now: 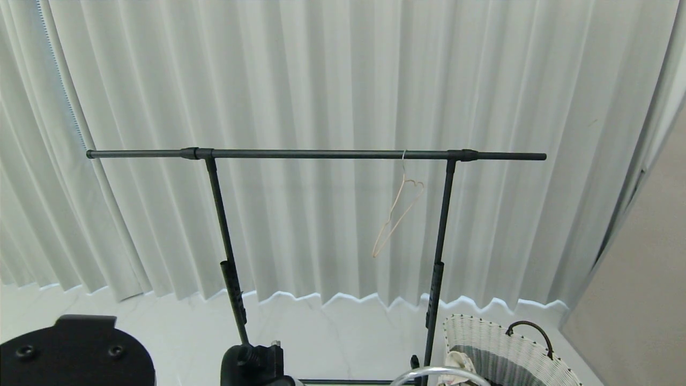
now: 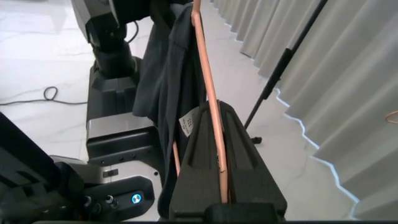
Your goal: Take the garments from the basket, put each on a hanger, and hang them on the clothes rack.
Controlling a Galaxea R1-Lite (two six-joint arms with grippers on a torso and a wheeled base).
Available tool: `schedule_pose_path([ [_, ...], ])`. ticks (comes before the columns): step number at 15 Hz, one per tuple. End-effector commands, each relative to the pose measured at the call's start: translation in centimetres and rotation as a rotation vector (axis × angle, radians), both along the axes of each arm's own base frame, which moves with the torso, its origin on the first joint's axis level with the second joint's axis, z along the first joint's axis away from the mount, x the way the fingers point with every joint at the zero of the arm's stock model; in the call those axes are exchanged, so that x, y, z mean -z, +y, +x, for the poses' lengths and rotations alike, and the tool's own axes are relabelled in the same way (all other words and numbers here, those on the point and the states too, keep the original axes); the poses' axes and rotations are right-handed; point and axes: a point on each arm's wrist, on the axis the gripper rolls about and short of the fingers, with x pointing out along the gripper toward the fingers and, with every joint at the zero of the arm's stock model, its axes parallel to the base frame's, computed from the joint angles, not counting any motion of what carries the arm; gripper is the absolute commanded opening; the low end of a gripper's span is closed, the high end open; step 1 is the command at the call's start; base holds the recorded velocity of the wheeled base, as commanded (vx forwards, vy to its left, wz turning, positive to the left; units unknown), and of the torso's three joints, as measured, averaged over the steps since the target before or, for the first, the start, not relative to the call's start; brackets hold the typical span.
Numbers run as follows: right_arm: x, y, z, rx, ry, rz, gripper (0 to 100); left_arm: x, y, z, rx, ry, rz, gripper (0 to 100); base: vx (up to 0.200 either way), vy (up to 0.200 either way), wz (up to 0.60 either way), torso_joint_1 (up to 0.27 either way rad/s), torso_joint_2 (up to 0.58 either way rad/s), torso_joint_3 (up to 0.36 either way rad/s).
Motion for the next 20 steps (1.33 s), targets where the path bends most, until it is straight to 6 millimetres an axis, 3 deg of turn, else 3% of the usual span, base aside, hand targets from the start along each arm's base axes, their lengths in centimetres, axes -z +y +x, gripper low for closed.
schedule_pose_path([
  [1,-0.1,-0.1,0.0,0.0,-0.003,0.007,0,0.1,0.0,0.0,-0.002,0.003,0.004,0,0.0,0.0,0.0,0.0,0.0,0.0],
  [3,-0.1,-0.1,0.0,0.0,-0.004,0.007,0,0.1,-0.1,0.1,-0.004,0.001,0.006,0,0.0,0.0,0.0,0.0,0.0,0.0],
  [4,-0.1,-0.1,0.0,0.0,-0.004,0.006,100,0.1,-0.1,0.1,-0.01,-0.002,0.008,0,0.0,0.0,0.0,0.0,0.0,0.0],
  [12,0.3,-0.6,1.3,0.137,-0.013,-0.021,100,0.4,0.5,0.5,-0.211,-0.109,0.073,0,0.0,0.0,0.0,0.0,0.0,0.0],
  [17,2.0,0.3,2.4,0.204,0.163,-0.1,100,-1.5,0.7,2.8,-0.341,-0.191,-0.083,0,0.0,0.0,0.0,0.0,0.0,0.0],
  [20,3.3,2.9,7.1,0.39,0.309,-0.167,100,-2.8,0.6,2.9,-0.362,-0.221,-0.13,0,0.0,0.0,0.0,0.0,0.0,0.0],
])
